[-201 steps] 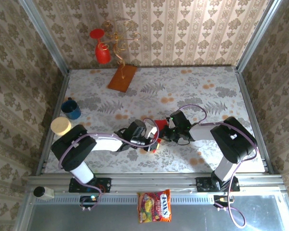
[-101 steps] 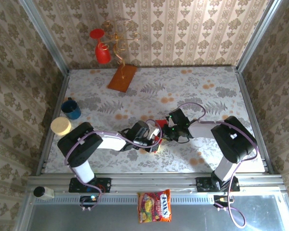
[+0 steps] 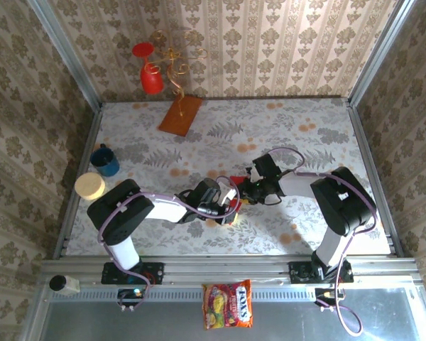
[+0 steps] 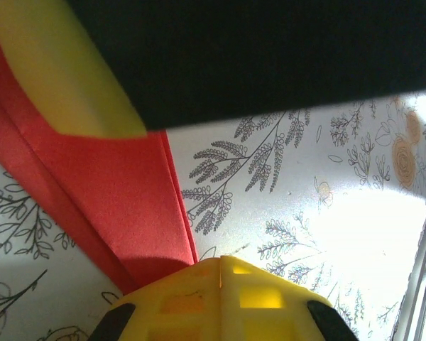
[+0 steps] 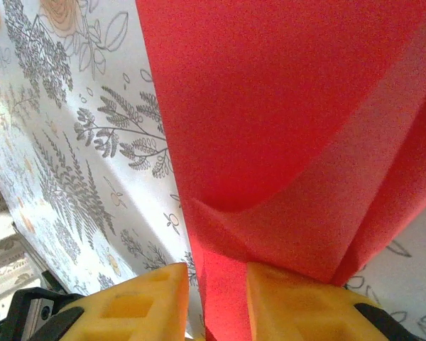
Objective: Fold a paper plane with a square sheet of paper (pick it up from the middle)
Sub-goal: Fold the wing for the fifth time at the center of the table.
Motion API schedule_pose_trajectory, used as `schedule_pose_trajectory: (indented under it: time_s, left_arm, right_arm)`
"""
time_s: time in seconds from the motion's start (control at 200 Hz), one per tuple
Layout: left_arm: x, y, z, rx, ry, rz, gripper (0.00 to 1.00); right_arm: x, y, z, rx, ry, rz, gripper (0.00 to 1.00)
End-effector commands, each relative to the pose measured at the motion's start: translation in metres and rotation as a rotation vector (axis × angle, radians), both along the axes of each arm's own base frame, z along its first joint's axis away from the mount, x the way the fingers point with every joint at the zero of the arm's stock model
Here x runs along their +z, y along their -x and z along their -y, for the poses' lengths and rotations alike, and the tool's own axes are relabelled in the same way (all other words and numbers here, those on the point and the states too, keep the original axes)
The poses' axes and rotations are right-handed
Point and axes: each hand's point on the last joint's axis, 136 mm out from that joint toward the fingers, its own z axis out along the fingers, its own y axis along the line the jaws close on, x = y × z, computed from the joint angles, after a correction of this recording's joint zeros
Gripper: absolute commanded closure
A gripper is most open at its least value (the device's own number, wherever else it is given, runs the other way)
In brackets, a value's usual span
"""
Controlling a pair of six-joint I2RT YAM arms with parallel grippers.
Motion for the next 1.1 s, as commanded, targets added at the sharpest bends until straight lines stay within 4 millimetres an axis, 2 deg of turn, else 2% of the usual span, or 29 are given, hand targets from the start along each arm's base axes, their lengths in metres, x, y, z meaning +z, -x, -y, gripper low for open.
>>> schedule_pose_trajectory:
  time_s: [0.0,0.16,0.35,0.51,0.6,0.665,0.86,1.095]
  left_arm:
    - [-0.061,0.026,-0.042,-0.002,-0.229,-0.098,1.0]
    - [-0.061,0.026,-0.042,-0.004,-0.229,-0.099,1.0]
    - [-0.062,0.027,-0.041,-0.009,-0.23,-0.103,1.0]
    - [-0.062,0.027,-0.041,-0.013,-0.23,-0.105,1.0]
    - [-0.062,0.028,-0.041,-0.016,-0.233,-0.106,1.0]
    - [-0.063,0.028,-0.042,-0.015,-0.234,-0.108,1.0]
    - [-0.062,0.028,-0.042,-0.014,-0.232,-0.108,1.0]
    - [-0.061,0.028,-0.043,-0.015,-0.233,-0.107,1.0]
  right_arm:
    - [-0.007,-0.017,0.012,-0.038,0.045,0.021,0.71]
    - [-0.004,-0.023,0.013,-0.047,0.037,0.03,0.81]
    - [-0.012,-0.031,0.02,-0.069,0.046,0.016,0.93]
    - [-0.014,-0.037,0.024,-0.081,0.047,0.012,0.94]
    - [-0.012,-0.039,0.025,-0.081,0.049,0.013,0.87]
    - [-0.011,-0.042,0.027,-0.082,0.052,0.016,0.86]
    - [-0.011,-0.052,0.034,-0.101,0.061,0.015,0.91]
    - [-0.021,-0.063,0.048,-0.13,0.083,-0.004,0.92]
